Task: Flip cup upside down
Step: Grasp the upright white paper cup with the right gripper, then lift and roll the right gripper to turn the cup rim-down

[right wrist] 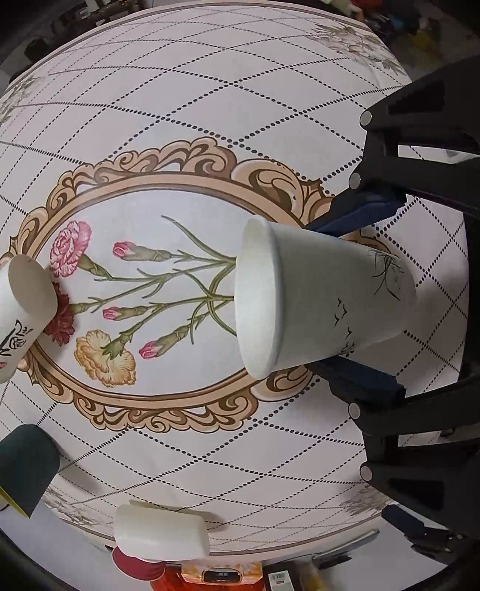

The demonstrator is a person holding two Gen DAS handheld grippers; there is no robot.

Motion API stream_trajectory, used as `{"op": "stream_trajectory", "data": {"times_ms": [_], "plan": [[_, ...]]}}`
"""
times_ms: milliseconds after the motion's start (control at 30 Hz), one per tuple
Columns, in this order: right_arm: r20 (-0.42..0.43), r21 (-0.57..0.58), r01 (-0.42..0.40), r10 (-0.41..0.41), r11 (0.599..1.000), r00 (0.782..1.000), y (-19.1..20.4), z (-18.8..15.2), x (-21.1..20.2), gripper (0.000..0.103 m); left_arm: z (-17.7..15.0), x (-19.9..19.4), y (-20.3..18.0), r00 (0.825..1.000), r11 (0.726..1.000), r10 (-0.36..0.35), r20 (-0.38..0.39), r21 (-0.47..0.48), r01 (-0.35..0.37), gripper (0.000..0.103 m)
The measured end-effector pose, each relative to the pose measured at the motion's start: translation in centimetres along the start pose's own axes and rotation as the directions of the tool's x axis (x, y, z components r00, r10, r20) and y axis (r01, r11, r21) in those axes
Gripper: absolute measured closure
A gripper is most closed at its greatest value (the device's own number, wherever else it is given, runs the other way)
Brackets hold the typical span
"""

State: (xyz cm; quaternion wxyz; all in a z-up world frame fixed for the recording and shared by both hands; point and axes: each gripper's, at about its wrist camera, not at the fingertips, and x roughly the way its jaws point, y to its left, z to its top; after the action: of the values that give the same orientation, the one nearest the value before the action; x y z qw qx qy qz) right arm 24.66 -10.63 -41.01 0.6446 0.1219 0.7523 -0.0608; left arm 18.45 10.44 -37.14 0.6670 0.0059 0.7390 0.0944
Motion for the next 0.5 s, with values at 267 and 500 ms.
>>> {"op": "stream_trajectory", "data": {"times_ms": [267,500], "plan": [[-0.022,-0.003,-0.022,0.022,1.0,1.0,-1.1,1.6,-0.5,0.022,0.6,-0.5,-0.2,1.0,1.0,-0.001,0.008,0.004,0.001,0.023],[-0.027,-0.026,-0.076,0.075,0.997,0.997,-2.6,1.2,-4.3,0.017,1.0,-2.3,0.3,0.999,1.0,-0.011,0.049,-0.006,0.011,0.023]]}}
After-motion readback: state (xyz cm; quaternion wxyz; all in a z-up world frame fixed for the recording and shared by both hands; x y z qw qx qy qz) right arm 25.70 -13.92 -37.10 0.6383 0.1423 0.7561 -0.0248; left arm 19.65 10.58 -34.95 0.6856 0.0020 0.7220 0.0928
